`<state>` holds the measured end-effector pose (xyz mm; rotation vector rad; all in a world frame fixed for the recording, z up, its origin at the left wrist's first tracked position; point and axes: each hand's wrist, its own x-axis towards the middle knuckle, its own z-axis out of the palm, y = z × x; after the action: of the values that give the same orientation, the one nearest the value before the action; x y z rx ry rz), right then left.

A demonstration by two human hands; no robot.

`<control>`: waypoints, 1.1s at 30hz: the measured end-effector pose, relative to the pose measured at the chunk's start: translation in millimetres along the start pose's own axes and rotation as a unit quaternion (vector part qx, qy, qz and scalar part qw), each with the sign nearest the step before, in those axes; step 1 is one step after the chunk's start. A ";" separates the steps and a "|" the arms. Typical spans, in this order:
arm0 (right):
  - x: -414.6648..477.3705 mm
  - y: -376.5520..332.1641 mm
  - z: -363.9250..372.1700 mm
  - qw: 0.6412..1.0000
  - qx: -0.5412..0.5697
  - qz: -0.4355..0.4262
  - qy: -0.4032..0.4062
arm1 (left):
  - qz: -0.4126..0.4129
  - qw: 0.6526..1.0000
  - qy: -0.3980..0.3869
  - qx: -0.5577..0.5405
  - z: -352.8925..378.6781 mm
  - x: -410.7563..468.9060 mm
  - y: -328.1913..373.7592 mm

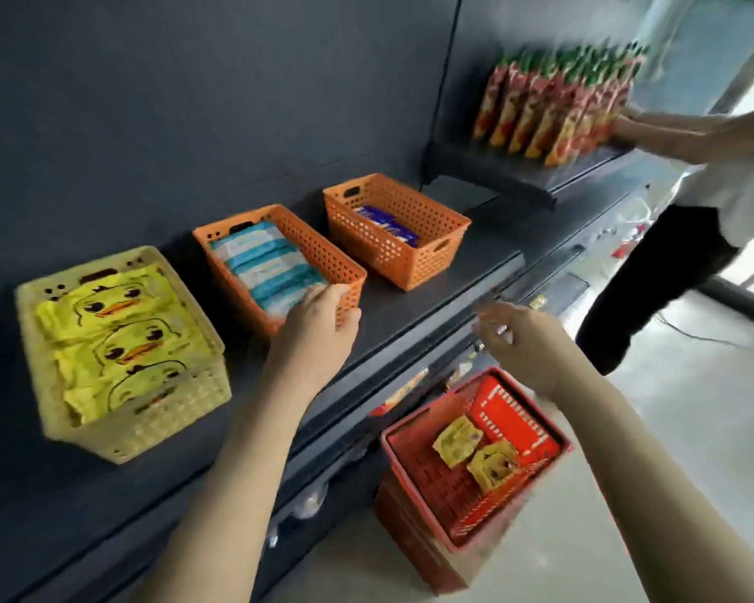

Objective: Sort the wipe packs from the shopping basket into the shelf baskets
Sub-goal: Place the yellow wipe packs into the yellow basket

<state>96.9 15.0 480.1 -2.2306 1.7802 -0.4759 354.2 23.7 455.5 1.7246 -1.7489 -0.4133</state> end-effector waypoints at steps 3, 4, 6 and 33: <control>-26.7 61.7 -3.4 0.998 -0.009 0.058 -0.028 | 0.022 0.998 -0.060 -0.016 59.8 -5.0 35.0; -32.1 81.1 0.1 0.996 -0.013 0.075 -0.044 | 0.017 0.996 -0.083 -0.022 79.2 -6.4 41.4; -37.9 118.0 13.5 0.991 -0.010 0.107 -0.076 | -0.001 0.991 -0.128 -0.026 117.6 -9.6 48.5; 65.3 493.5 403.5 0.896 0.018 0.217 -0.388 | -0.628 0.695 -0.262 -0.229 646.1 2.2 -118.4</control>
<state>-169.2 -163.0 -75.0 -1.5545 1.6775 0.4209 37.7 -125.0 -100.5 2.2473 -0.2905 -1.8775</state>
